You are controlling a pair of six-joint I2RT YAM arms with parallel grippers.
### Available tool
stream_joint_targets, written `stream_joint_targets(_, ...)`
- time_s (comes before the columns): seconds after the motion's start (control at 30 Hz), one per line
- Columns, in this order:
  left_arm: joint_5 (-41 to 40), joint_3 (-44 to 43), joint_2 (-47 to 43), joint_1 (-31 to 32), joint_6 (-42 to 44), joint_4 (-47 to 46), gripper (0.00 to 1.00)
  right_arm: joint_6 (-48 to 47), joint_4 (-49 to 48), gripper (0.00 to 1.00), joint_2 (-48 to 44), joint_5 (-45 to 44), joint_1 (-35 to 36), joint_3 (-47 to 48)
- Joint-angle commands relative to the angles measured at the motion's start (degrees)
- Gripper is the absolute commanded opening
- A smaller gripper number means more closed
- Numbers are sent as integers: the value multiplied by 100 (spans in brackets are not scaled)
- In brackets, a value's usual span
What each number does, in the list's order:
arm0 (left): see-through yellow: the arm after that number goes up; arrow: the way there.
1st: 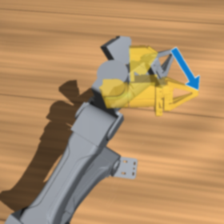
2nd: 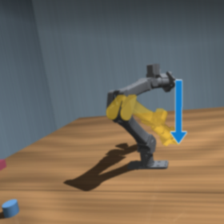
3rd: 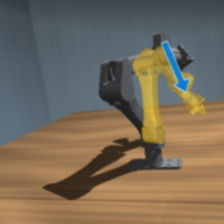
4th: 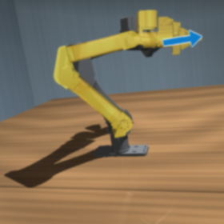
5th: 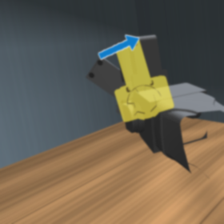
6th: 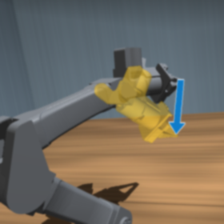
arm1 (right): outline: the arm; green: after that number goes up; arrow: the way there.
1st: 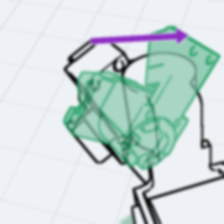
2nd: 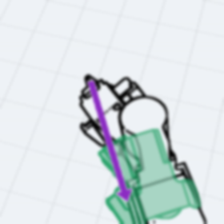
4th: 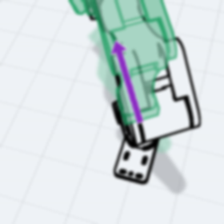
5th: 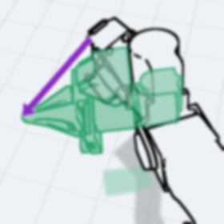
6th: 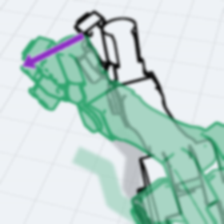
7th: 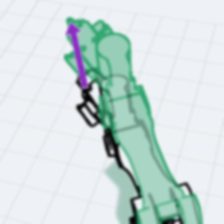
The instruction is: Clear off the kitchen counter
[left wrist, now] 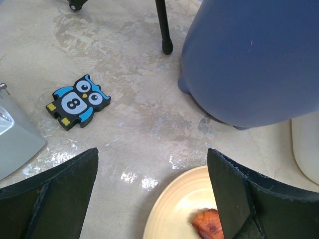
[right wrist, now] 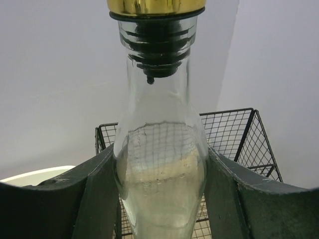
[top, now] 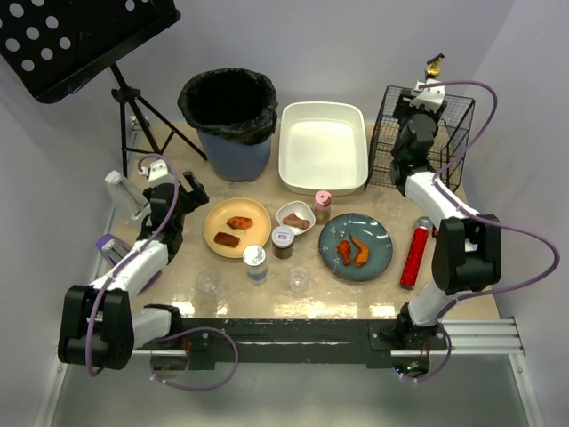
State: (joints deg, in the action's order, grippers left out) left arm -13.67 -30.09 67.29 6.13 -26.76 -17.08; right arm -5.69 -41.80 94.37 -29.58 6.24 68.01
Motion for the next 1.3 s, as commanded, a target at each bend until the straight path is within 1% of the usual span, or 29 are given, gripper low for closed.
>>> stream_joint_targets(0.0,40,-138,21,11,110,-261,94,-116,-742,0,-103,190,-62,380)
stream_joint_targets(0.23,40,-147,39,11,119,-269,94,-90,-917,0,-24,295,-70,450)
stream_joint_targets(0.57,31,-147,65,11,136,-269,94,-107,-1243,0,169,392,-105,274)
stream_joint_targets(0.93,40,-112,56,11,128,-261,94,-64,-1085,0,459,199,-114,125)
stream_joint_targets(1.27,49,-103,74,11,119,-261,94,314,-724,0,706,163,-202,134)
